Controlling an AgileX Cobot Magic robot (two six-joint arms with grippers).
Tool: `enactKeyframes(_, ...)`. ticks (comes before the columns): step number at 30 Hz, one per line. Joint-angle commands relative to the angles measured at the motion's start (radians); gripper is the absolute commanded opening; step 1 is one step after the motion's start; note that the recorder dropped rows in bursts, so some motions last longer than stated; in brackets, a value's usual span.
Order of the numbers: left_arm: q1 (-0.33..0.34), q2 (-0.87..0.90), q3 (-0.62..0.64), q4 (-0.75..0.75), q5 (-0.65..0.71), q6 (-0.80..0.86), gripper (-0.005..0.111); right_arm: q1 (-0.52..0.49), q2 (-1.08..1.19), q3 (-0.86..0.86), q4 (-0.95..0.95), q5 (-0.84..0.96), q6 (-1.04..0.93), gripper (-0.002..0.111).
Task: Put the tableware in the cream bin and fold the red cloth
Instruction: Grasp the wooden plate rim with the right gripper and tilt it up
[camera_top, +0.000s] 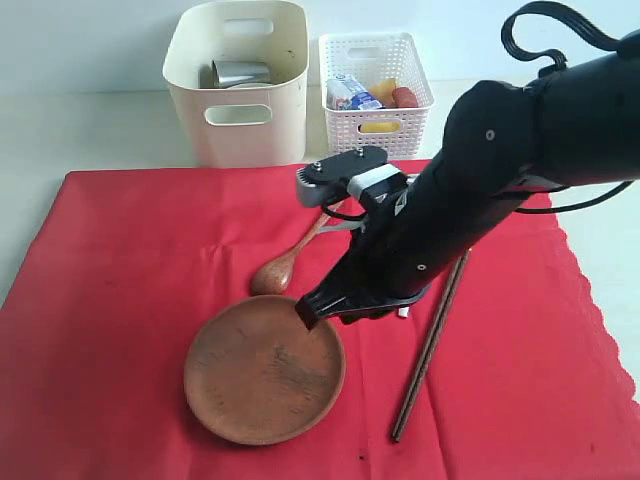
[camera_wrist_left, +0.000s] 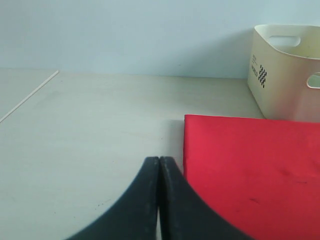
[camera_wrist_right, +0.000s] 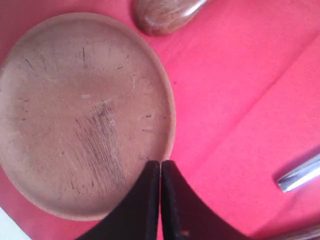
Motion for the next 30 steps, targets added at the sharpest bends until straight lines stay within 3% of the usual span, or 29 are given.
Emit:
enactKeyframes(1,-0.005,-0.005,0.001,-0.004,-0.008,-0.008,0.001,0.002,0.036,-0.006,0.014,-0.077,0.045,0.023)
enactKeyframes(5,-0.005,-0.005,0.001,-0.004,-0.008,-0.008,0.001,0.002,0.06,-0.006,0.043,-0.157,0.05,0.047)
enactKeyframes(8,-0.005,-0.005,0.001,-0.004,-0.008,-0.008,0.001,0.002,0.084,-0.03,0.044,-0.102,0.048,0.052)
enactKeyframes(22,-0.005,-0.005,0.001,-0.004,-0.008,-0.008,0.001,0.002,0.252,-0.123,0.15,-0.059,0.03,0.051)
enactKeyframes(25,-0.005,-0.005,0.001,-0.004,-0.008,-0.008,0.001,0.002,0.26,-0.123,0.213,-0.077,-0.064,0.051)
enactKeyframes(30,-0.005,-0.005,0.001,-0.004,-0.008,-0.008,0.001,0.002,0.26,-0.123,0.231,-0.077,-0.101,0.038)
